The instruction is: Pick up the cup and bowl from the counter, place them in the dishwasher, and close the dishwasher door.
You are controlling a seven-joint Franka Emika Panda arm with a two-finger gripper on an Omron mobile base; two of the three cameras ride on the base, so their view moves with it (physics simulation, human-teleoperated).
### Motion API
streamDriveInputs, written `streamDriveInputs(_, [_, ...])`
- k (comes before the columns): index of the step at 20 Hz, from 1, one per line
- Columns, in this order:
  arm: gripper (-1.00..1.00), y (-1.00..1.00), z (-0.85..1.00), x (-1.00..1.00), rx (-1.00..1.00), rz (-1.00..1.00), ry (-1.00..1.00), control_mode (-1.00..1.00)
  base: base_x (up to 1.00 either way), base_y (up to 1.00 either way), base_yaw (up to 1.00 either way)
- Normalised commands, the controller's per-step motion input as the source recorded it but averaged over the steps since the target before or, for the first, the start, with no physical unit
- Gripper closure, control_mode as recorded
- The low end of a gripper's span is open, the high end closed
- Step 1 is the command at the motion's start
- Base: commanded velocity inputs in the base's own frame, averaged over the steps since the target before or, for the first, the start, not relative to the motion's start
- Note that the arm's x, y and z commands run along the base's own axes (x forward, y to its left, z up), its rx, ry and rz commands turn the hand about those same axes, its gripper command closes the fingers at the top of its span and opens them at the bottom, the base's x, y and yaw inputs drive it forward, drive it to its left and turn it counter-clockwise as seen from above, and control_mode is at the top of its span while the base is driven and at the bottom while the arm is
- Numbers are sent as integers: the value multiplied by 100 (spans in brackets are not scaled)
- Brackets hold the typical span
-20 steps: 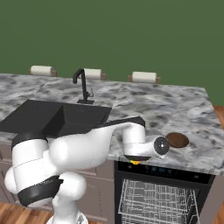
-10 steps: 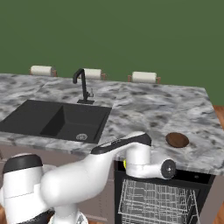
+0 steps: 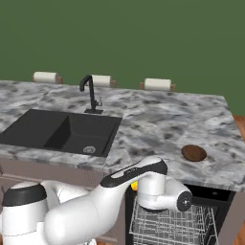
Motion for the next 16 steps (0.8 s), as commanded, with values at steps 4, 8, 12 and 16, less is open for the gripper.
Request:
streamDriveInputs(4, [100,0,-41,-5,18,-1,3,-100,0,0,0])
streamDriveInputs(8, [100,-5,-37,-17,18,0,3,-100,0,0,0])
streamDriveInputs(12, [100,-10,-31,-18,13,0,2,-100,0,0,0])
streamDriveInputs(16, [100,-14,-39,-2,3,0,4,-100,0,0,0])
